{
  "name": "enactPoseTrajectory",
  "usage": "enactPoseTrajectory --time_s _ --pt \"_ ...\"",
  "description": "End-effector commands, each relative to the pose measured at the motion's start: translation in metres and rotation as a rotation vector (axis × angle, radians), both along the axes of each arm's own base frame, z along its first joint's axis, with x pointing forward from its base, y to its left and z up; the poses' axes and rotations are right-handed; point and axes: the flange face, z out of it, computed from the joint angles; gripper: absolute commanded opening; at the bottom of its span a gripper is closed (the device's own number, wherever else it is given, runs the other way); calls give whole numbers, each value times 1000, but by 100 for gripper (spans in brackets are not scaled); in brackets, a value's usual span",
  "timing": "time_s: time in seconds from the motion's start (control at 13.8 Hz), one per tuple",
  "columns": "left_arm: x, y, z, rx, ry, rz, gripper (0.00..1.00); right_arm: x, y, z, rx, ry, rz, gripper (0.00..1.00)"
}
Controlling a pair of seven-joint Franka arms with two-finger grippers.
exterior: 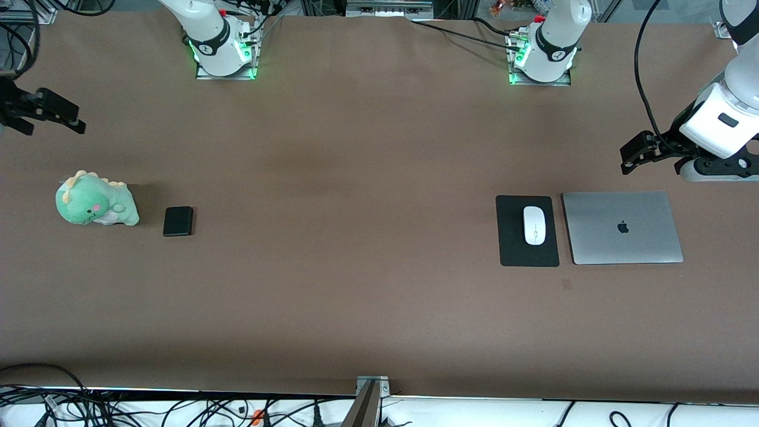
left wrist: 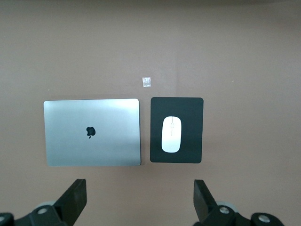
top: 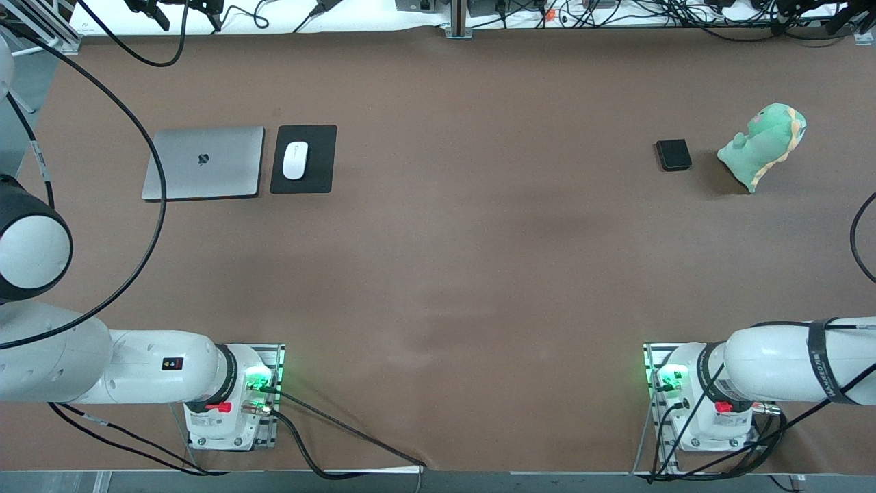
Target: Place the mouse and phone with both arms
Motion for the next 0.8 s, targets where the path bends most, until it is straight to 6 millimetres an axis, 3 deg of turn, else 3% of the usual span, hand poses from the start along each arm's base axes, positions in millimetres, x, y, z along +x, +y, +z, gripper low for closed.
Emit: enactPoseTrajectory --time_s 0.0,0.72 --pt "2 -1 7 7 1 -6 100 -3 -6 13 2 -14 -16 100" --pt "-3 -14 12 8 3 -29 100 -5 -6 14 6 -4 -16 100"
